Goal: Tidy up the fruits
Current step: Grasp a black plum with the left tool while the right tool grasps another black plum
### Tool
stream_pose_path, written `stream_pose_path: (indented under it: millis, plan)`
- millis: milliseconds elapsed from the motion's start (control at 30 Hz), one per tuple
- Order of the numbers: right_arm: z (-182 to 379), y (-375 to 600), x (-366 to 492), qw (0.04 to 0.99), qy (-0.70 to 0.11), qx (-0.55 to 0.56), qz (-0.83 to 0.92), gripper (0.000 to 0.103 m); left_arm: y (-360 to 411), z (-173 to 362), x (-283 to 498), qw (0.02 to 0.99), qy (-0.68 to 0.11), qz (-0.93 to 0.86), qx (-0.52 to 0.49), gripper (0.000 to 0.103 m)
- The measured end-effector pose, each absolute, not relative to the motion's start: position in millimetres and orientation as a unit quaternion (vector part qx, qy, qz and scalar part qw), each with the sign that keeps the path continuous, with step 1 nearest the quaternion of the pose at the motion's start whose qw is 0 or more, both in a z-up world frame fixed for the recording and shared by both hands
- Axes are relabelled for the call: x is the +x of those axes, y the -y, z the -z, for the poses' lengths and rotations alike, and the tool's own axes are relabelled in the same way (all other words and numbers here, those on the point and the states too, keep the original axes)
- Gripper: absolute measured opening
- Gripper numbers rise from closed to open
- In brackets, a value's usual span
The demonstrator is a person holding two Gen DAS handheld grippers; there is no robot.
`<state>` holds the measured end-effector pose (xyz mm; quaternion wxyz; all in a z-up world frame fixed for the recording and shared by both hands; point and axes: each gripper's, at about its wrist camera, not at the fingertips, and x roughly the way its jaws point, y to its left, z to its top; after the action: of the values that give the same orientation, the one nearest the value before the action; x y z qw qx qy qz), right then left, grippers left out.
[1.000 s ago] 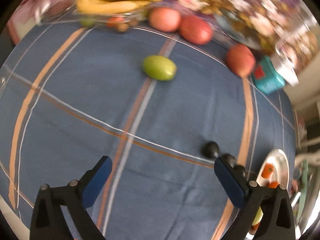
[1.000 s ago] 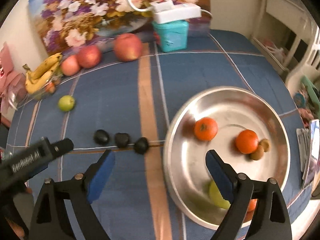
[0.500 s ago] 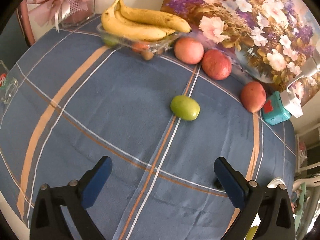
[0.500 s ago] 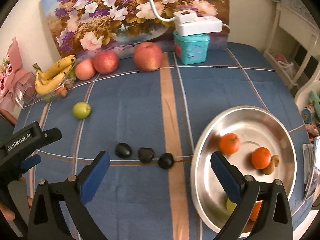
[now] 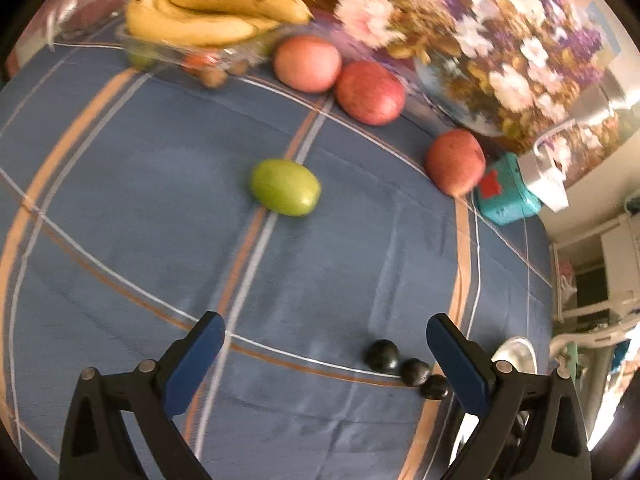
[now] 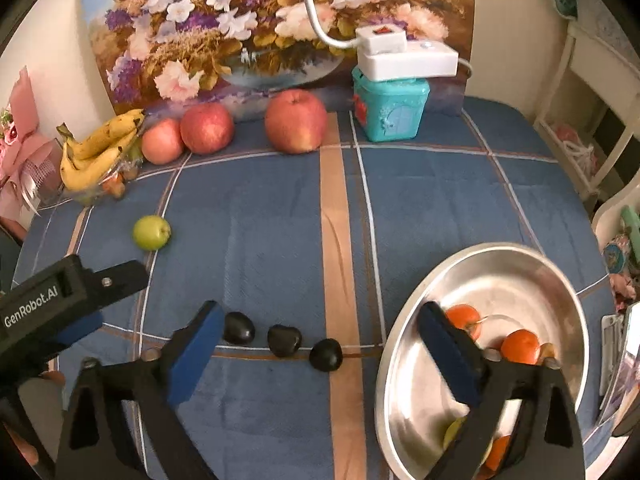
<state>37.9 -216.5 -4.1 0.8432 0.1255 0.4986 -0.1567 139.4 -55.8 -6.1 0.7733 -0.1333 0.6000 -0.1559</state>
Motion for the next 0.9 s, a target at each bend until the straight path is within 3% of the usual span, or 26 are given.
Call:
stream_pose_path:
  millis: [33, 100, 200, 467, 533, 600, 667, 800, 900]
  plan:
    - [9, 218, 38, 0.839, -0.504, 0.135, 0.152, 0.065, 60, 9, 139, 0.77, -0.604, 0.161, -0.13, 0.101]
    - [17, 220, 39, 0.831, -0.517, 0.142, 0.151, 0.064, 69, 16, 137, 0.762, -0.613, 0.171, -0.125, 0.096]
    - [30, 222, 39, 0.816, -0.535, 0.154, 0.155, 0.045, 82, 26, 135, 0.752, -0.622, 0.183, -0.117, 0.089]
    - [46, 225, 35, 0.799, -0.559, 0.156, 0.158, 0.036, 106, 44, 129, 0.73, -0.641, 0.212, -0.11, 0.063]
    - [46, 224, 35, 0.798, -0.56, 0.156, 0.156, 0.036, 110, 47, 128, 0.725, -0.643, 0.217, -0.113, 0.061]
    - [48, 224, 35, 0.796, -0.563, 0.158, 0.154, 0.033, 115, 49, 127, 0.723, -0.645, 0.22, -0.113, 0.047]
    - [50, 224, 35, 0.793, -0.568, 0.159, 0.154, 0.03, 117, 50, 126, 0.724, -0.645, 0.22, -0.11, 0.044]
    - [51, 226, 34, 0.791, -0.568, 0.17, 0.152, 0.025, 118, 53, 126, 0.717, -0.647, 0.229, -0.123, 0.028]
    - [47, 226, 33, 0.794, -0.564, 0.169, 0.15, 0.023, 120, 51, 124, 0.719, -0.644, 0.231, -0.121, 0.027]
